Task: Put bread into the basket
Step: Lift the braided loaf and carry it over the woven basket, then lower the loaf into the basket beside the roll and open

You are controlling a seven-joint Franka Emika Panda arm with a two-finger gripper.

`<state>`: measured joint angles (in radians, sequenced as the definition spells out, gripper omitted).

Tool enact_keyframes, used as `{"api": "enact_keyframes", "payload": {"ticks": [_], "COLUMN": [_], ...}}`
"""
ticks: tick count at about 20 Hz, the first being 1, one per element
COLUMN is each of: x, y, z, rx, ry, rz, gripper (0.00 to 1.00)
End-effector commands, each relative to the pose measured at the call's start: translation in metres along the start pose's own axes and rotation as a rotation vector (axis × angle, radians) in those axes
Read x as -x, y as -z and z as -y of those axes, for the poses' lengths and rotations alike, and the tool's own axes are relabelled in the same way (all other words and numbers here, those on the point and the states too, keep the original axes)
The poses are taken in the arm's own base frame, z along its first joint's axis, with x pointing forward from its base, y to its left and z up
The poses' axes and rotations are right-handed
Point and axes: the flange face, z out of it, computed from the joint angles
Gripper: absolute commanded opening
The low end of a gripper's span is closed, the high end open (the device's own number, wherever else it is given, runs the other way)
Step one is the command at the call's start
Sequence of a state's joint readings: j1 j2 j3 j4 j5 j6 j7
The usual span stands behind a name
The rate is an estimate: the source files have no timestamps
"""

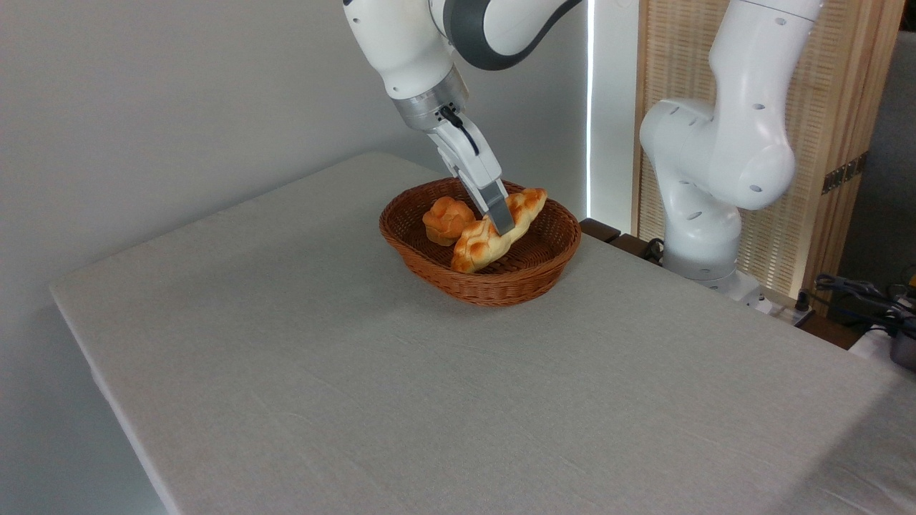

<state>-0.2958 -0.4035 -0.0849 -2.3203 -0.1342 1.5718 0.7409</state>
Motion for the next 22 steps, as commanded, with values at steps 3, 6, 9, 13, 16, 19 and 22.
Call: {"api": "enact_keyframes", "payload": {"ticks": [3, 6, 9, 13, 16, 19, 22], "x": [-0.001, -0.002, -0.003, -0.004, -0.009, -0.019, -0.018], "y": [-0.001, 0.000, 0.004, 0.010, 0.025, 0.064, 0.118], "z": [0.004, 0.004, 0.004, 0.005, 0.006, 0.017, 0.051], "rx": [-0.003, -0.002, -0.008, -0.019, -0.040, -0.083, -0.132], "ry": [0.001, 0.017, 0.018, 0.013, 0.011, 0.013, 0.046], "rz": [0.003, 0.001, -0.008, -0.020, -0.044, -0.096, -0.176], "gripper": [1.00, 1.00, 1.00, 1.00, 1.00, 1.00, 1.00]}}
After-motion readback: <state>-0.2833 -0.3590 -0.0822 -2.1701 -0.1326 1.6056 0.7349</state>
